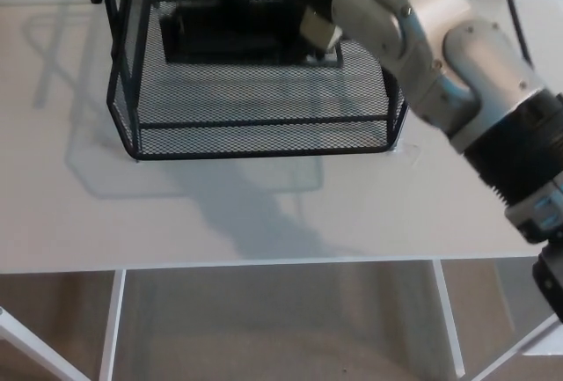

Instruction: The robot walks towards a desk on which a file tray is kept in the middle and a stapler is kept to its right. The robot lifts the stapler using its right hand and places it on the file tray.

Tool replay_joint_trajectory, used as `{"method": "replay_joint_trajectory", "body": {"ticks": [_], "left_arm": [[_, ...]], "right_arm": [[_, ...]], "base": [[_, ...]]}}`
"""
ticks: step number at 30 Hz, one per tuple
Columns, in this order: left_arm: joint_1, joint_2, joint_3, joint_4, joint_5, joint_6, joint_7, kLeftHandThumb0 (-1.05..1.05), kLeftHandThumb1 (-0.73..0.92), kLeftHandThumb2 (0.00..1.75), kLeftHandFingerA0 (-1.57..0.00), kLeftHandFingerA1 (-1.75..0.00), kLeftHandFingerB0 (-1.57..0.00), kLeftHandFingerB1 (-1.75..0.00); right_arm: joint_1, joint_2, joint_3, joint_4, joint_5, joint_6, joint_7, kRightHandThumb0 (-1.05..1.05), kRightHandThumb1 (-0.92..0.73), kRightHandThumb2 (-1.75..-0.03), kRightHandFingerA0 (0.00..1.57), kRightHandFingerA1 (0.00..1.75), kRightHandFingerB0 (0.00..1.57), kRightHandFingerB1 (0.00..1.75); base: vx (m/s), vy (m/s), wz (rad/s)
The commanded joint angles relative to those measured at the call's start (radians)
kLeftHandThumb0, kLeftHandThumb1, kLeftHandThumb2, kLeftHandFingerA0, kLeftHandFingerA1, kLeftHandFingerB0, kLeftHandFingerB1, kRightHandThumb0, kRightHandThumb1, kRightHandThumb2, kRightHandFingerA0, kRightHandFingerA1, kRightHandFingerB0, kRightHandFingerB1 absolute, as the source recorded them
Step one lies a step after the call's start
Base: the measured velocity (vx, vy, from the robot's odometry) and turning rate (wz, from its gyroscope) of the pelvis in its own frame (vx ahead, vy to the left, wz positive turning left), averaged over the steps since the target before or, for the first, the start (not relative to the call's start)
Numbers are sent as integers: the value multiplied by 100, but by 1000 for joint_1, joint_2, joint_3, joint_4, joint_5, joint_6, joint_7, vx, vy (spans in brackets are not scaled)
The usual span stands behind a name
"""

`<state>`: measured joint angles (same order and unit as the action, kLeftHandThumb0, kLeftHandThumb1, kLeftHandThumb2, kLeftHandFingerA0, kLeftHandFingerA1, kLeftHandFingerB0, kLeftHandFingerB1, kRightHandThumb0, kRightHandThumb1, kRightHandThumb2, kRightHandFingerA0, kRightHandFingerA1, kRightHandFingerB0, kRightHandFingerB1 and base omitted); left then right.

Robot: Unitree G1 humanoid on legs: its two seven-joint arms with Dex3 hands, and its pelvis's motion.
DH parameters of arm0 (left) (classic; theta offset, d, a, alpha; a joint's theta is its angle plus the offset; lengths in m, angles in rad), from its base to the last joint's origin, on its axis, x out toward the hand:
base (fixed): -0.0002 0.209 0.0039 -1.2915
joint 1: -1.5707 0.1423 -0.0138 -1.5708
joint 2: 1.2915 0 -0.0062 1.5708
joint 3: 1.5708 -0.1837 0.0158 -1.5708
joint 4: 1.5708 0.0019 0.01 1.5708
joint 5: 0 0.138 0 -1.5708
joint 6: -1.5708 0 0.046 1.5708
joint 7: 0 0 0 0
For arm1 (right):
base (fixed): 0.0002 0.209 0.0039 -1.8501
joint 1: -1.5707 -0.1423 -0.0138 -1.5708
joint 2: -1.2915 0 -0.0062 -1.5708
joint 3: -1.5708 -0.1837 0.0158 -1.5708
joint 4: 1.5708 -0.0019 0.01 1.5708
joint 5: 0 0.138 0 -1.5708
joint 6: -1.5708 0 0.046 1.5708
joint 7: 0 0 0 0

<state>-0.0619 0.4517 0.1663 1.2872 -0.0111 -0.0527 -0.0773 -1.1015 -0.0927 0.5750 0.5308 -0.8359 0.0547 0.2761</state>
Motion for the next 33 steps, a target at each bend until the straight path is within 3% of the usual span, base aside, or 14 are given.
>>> {"method": "replay_joint_trajectory", "body": {"ticks": [1,2,3,4,5,6,8,9,10,11,12,28,32,33], "left_arm": [[5,3,5,-4,4,-19,4,-64,64,99,-47,-63,-35,-52],[2,6,-12,0,24,-14,13,-61,81,64,-54,-54,-40,-37],[0,6,-15,4,27,-12,14,-61,65,99,-47,-62,-32,-51],[0,6,-15,4,26,-12,13,-61,81,64,-52,-52,-40,-37],[2,6,-13,3,24,-17,11,-62,64,100,-46,-63,-33,-52],[1,5,-8,3,18,-16,10,-61,80,64,-51,-53,-39,-38],[0,4,-6,2,17,-14,10,-61,64,100,-48,-64,-34,-52],[0,6,-19,4,31,-14,16,-61,81,65,-56,-53,-42,-38],[0,5,-15,4,26,-16,12,-63,81,64,-57,-58,-43,-39],[0,5,-15,4,25,-17,11,-63,81,64,-57,-58,-43,-39],[0,5,-16,1,25,-15,10,-62,81,65,-54,-55,-41,-38],[18,6,-6,2,11,-15,3,-60,81,64,-54,-56,-40,-38],[29,3,6,-2,6,-17,-4,-59,81,64,-53,-53,-38,-37],[31,3,8,-3,4,-18,-6,-61,65,99,-47,-62,-32,-51]], "right_arm": [[16,9,-15,-4,27,61,60,-19,-72,-64,84,171,58,147],[14,16,-16,1,34,81,89,-24,-77,-62,83,174,66,147],[17,19,-15,-1,31,86,86,-28,-68,-61,74,164,74,105],[11,18,-4,3,18,101,102,-30,-67,-63,72,157,74,83],[11,17,0,2,11,106,102,-33,-63,-63,73,151,75,70],[5,17,5,3,7,121,118,-35,-62,-62,72,145,74,65],[-1,23,-9,2,30,142,147,-31,-61,-60,76,130,77,59],[-7,23,-8,6,28,153,157,-30,-63,-59,73,111,66,48],[-24,21,0,19,17,175,186,-34,-67,-60,35,59,31,33],[-26,20,2,20,16,179,190,-34,-67,-60,35,59,31,33],[-55,-25,65,18,-57,127,204,-93,-49,-79,0,3,0,2],[-151,-53,79,-36,-59,141,289,-91,-47,-73,0,0,0,0],[-237,-132,2,-93,-6,106,389,-102,-59,-95,0,15,0,11],[-251,-152,-28,-111,16,105,407,-88,-51,-76,0,0,0,5]], "base": [[0,0,0],[0,0,0],[0,0,0],[0,0,0],[0,0,0],[0,0,0],[0,0,0],[0,0,0],[0,0,0],[0,0,0],[0,0,0],[0,0,0],[0,0,0],[0,0,0]]}}
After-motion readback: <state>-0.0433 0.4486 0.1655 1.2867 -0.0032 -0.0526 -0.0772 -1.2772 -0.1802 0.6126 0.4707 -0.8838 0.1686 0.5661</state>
